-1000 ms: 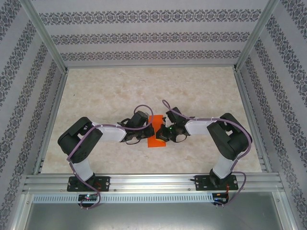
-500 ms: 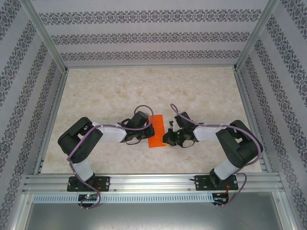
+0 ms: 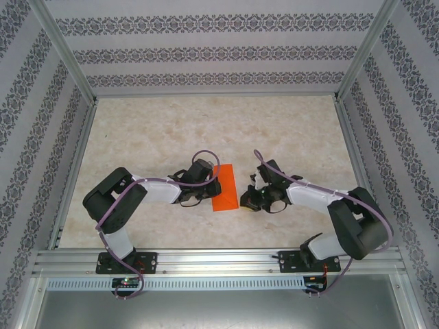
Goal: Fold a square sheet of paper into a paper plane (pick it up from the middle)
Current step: Fold the triangle a second time at the center of the table.
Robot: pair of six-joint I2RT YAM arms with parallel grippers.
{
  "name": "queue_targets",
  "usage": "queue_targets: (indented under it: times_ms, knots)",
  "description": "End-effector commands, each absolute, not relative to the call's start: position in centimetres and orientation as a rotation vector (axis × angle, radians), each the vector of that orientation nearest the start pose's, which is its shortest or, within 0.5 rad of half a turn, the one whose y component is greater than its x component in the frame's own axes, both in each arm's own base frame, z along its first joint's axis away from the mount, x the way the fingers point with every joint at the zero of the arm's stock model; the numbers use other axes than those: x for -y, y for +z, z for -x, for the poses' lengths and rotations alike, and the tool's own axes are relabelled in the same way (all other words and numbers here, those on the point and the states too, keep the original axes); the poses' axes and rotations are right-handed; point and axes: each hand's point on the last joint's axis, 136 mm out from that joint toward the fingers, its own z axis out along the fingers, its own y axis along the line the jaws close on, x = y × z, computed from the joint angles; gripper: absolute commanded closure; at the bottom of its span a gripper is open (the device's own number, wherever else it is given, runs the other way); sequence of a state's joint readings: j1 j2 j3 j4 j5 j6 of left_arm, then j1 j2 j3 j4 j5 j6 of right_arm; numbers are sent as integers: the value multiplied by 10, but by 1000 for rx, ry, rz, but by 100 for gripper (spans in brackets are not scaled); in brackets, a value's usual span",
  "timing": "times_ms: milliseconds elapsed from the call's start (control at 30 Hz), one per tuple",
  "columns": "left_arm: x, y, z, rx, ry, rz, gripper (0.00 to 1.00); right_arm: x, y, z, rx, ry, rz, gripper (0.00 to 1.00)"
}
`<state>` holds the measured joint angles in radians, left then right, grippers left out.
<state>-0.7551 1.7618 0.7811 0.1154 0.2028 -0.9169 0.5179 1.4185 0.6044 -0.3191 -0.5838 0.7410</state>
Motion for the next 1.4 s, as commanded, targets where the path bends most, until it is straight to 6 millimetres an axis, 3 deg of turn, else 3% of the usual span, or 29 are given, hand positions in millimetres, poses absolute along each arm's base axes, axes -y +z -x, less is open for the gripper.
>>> queue_targets:
  times_ms: [0, 200, 300, 467, 600, 800, 1000, 1100, 1200, 1367]
  knots:
    - [294, -9, -267, -2751, -779, 110, 98, -239, 63, -223, -2851, 1116, -89, 91]
    - [294, -10, -266, -2756, -777, 107, 98, -264, 45, -236, -2884, 1157, -66, 92]
    - [293, -9, -267, -2755, -772, 108, 98, -265, 25, -228, -2944, 1141, -64, 92]
    - [292, -10, -266, -2756, -764, 108, 98, -240, -5, -203, -3040, 1048, -109, 92]
    - [291, -10, -267, -2758, -751, 102, 98, -222, -12, -181, -3066, 1022, -135, 92]
    - [293, -9, -268, -2753, -762, 95, 98, -206, -2, -174, -3048, 1025, -167, 91]
    - [298, -3, -269, -2747, -787, 68, 97, -226, 45, -207, -2900, 1123, -98, 90]
    - [300, -2, -270, -2744, -793, 66, 98, -237, 57, -225, -2852, 1153, -75, 88]
    - [302, 0, -271, -2741, -801, 66, 97, -254, 59, -237, -2839, 1209, -41, 89]
    - [307, 10, -274, -2723, -831, 62, 96, -257, 32, -234, -2909, 1241, -41, 90]
